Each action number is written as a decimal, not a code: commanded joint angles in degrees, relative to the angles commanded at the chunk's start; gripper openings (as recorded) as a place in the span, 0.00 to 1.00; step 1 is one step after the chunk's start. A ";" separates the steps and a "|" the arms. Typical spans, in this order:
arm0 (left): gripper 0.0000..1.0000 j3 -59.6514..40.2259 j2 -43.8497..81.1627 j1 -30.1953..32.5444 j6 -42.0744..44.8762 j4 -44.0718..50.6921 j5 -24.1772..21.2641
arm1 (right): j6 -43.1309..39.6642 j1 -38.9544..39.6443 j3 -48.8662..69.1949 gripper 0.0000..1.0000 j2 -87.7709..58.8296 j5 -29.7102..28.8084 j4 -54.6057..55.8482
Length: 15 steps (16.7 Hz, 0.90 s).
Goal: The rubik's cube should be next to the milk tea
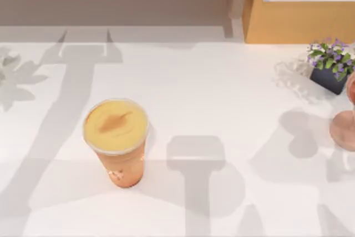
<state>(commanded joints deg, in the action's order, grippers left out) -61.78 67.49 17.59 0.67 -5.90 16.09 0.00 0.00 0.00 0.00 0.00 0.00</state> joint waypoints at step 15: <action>1.00 -27.82 30.40 7.80 0.29 -2.66 7.28 | 0.00 0.00 0.00 1.00 0.00 0.00 0.00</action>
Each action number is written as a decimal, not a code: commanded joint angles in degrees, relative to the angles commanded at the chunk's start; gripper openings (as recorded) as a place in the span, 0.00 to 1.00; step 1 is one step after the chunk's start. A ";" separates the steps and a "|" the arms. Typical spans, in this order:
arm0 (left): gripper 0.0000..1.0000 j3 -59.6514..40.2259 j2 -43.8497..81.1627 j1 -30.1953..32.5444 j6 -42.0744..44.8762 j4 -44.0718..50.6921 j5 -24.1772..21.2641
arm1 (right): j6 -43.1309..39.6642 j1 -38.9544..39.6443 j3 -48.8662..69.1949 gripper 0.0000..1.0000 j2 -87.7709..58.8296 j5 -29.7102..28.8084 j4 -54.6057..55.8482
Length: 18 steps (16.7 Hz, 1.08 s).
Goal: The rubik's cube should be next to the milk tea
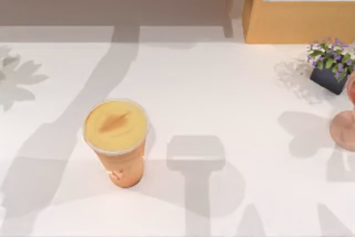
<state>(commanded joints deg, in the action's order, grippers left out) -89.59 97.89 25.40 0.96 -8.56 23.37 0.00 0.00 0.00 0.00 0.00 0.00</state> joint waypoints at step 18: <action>0.77 -16.60 13.10 -2.82 -0.06 3.44 -3.18 | 0.00 0.00 0.00 1.00 0.00 0.00 0.00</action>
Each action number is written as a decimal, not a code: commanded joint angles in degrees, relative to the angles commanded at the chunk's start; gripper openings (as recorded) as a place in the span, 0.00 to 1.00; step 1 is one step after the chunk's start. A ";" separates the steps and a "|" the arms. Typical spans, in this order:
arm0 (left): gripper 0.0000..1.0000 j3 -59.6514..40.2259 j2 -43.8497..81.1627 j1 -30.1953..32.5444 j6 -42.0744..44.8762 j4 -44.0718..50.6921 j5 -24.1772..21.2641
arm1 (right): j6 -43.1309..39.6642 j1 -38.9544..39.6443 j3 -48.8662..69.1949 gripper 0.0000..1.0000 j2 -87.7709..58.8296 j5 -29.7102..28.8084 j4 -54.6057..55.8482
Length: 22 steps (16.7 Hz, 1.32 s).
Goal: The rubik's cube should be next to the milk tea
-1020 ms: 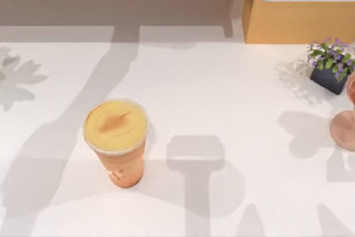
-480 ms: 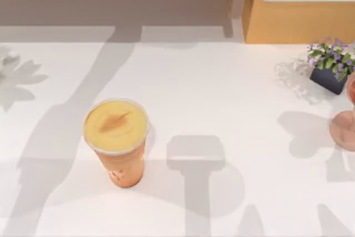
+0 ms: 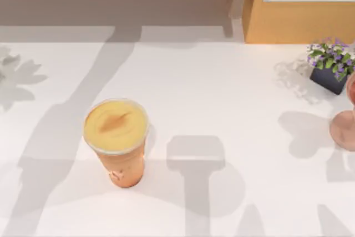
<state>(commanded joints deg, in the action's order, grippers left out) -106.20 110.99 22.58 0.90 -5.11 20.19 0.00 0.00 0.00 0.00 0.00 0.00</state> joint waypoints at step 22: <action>0.00 -1.41 0.13 0.17 0.08 1.18 0.04 | 0.00 0.00 0.00 1.00 0.00 0.00 0.00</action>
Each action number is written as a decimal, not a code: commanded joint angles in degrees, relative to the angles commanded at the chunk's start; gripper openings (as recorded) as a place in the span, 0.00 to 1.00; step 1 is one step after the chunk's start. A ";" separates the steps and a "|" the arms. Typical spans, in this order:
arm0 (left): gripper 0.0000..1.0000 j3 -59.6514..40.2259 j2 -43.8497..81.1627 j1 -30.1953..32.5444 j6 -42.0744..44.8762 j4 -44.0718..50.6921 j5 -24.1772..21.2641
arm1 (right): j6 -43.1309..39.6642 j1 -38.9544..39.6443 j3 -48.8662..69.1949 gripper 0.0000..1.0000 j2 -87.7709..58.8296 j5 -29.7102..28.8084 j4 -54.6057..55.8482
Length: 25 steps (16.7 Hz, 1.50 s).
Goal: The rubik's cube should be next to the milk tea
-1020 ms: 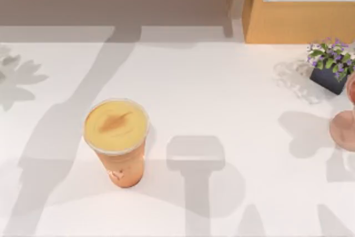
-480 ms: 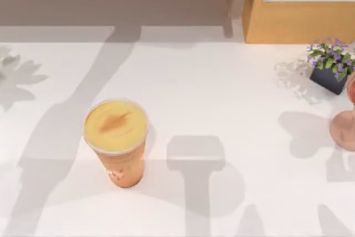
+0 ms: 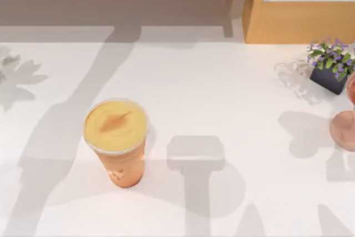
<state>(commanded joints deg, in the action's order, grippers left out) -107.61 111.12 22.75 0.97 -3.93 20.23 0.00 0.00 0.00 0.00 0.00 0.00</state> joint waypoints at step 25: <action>0.00 32.94 -18.90 -15.89 -7.27 54.79 -19.69 | 0.00 0.00 0.00 1.00 0.00 0.00 0.00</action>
<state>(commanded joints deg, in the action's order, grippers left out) -74.67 92.22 6.86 -6.30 50.86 0.54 0.00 0.00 0.00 0.00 0.00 0.00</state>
